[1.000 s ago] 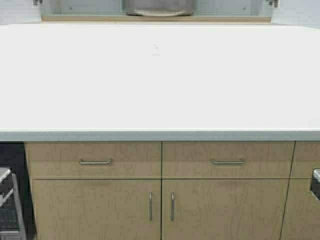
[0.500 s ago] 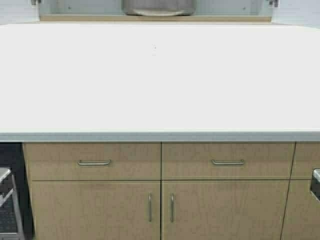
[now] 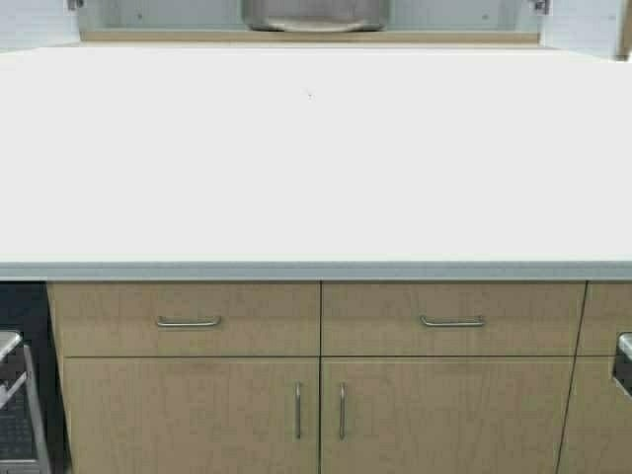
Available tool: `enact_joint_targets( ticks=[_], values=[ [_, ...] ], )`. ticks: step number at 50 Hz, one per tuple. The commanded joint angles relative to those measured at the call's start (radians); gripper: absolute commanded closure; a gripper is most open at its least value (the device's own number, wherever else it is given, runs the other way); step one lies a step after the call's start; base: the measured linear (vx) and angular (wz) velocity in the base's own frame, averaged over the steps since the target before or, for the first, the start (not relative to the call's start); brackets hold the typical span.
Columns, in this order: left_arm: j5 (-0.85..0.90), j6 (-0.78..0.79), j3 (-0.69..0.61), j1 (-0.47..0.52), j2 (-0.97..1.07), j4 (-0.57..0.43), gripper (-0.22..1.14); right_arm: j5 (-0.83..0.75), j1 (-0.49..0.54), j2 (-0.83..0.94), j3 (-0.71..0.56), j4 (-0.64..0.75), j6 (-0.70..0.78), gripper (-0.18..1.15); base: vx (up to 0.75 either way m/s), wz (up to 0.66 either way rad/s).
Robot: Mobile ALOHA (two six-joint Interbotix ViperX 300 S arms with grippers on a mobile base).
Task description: Open the cabinet, put the pot inside, then close it
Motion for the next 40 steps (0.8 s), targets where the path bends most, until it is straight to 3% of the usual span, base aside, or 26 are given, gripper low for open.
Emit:
enact_joint_targets(
  ticks=[1,17,30,40],
  values=[
    [-0.003,0.0,0.081,-0.046,-0.123,0.003,0.89,-0.009,0.086,-0.101,0.058,-0.002,-0.002,0.91,0.0,0.0],
    [0.094,0.009,0.233,-0.166,-0.367,0.069,0.89,-0.009,0.207,-0.327,0.344,0.003,0.018,0.91,0.02,0.03],
    [0.11,0.009,0.198,-0.195,-0.357,0.074,0.89,0.021,0.238,-0.486,0.462,0.003,0.009,0.91,0.06,0.03],
    [0.107,0.005,0.095,-0.209,-0.265,0.058,0.89,0.055,0.238,-0.515,0.477,0.002,0.002,0.91,0.07,0.01]
  ],
)
